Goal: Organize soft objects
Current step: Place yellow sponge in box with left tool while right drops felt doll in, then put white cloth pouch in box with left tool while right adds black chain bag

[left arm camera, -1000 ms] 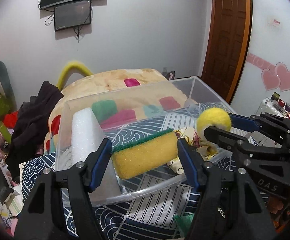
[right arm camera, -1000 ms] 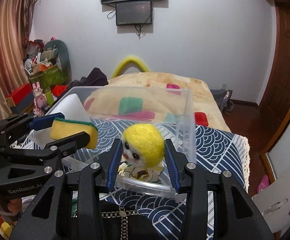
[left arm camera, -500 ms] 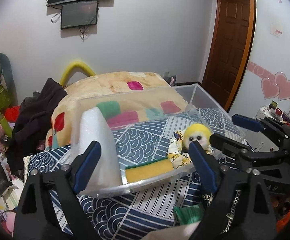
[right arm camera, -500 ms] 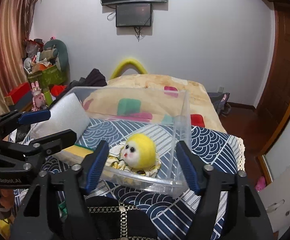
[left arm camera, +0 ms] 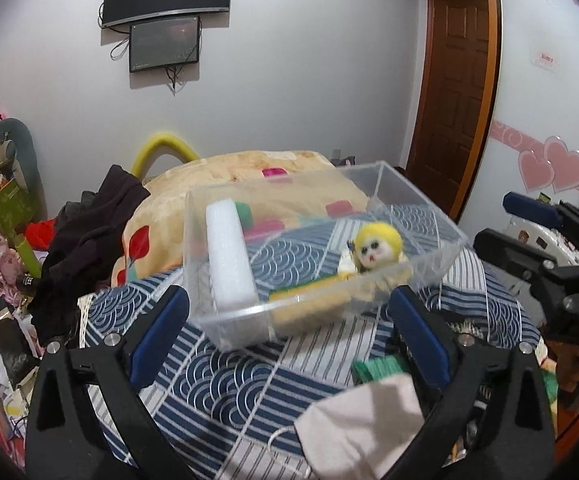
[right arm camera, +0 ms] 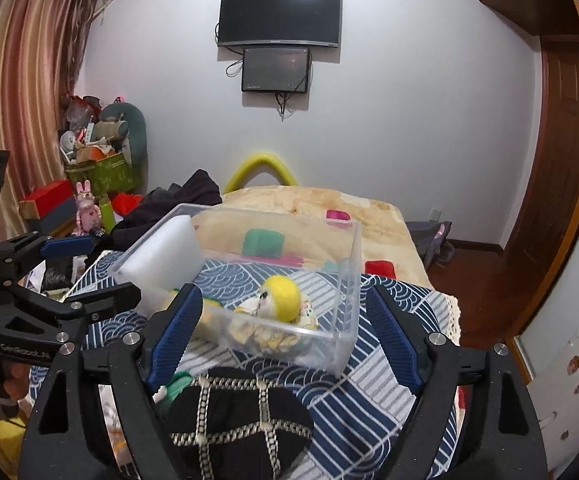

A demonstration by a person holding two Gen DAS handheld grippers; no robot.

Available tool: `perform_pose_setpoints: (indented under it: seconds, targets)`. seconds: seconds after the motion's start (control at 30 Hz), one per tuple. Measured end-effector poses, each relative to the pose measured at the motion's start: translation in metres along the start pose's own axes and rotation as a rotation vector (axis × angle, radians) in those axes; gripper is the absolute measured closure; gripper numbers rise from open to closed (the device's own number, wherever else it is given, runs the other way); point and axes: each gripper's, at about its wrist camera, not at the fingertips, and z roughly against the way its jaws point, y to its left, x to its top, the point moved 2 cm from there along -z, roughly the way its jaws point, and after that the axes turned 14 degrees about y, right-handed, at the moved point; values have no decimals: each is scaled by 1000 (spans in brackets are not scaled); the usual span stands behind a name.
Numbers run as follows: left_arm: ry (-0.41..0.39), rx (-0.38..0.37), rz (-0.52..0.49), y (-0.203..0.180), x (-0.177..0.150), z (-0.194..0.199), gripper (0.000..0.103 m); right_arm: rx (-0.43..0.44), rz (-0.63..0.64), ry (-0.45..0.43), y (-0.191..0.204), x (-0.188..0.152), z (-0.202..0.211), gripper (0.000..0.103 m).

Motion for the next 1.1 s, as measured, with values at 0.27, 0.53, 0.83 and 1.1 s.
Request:
perform_pose_setpoints:
  seconds: [0.27, 0.53, 0.83, 1.1]
  targets:
    - [68, -18, -2, 0, -39, -4, 1, 7, 1, 66, 8, -31, -10, 21]
    - [100, -50, -2, -12, -74, -7, 1, 52, -5, 150, 19, -63, -21, 21]
    - [172, -45, -3, -19, -105, -30, 1, 82, -30, 207, 22, -85, -29, 21]
    - [180, -92, 31, -19, -115, -49, 24, 119, -25, 211, 24, -91, -29, 43]
